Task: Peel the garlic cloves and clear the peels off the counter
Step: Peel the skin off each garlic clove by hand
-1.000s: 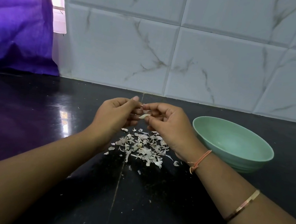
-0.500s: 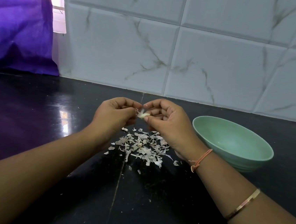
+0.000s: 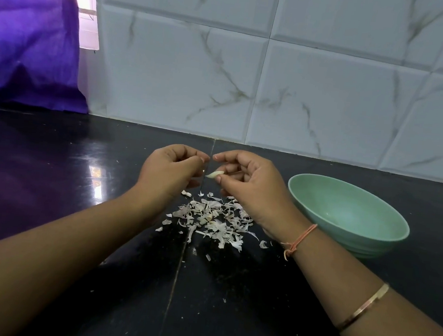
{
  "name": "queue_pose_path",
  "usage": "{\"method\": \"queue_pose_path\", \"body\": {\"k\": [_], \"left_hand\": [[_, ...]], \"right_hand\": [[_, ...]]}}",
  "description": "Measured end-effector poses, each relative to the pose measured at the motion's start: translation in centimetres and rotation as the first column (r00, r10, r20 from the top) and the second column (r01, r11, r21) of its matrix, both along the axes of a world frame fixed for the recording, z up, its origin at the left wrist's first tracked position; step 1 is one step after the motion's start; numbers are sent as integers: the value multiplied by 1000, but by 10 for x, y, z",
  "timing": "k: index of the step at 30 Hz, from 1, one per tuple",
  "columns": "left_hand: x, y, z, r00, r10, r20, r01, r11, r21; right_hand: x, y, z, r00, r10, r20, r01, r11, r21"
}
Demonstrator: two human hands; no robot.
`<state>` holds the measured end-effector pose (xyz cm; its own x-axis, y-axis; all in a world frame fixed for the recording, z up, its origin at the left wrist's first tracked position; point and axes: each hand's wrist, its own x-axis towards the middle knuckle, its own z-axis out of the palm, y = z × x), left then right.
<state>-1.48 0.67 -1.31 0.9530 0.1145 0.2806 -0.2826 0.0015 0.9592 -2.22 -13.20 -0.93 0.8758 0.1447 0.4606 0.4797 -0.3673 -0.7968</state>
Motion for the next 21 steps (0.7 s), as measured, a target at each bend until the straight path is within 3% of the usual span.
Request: {"method": "queue_pose_path", "body": {"k": [2,9,15,21], "left_hand": [[-1,0,1,1000,-21,4,21,999,-34],[4,1,-3,1000,-14,22,13,998,66],[0,-1,-1,999,-25,27,24,999,35],[-2,0,-1,999,-35,28,34,998,45]], "right_hand": [[0,0,0,1000,-4,22,4,1000,-25],[-3,-1,5,976,-115,186,141,981,-136],[-11,-8,25,824,-244,511,411,878,-245],[-11,-23,42,807,-339,483,498,831,-249]]}}
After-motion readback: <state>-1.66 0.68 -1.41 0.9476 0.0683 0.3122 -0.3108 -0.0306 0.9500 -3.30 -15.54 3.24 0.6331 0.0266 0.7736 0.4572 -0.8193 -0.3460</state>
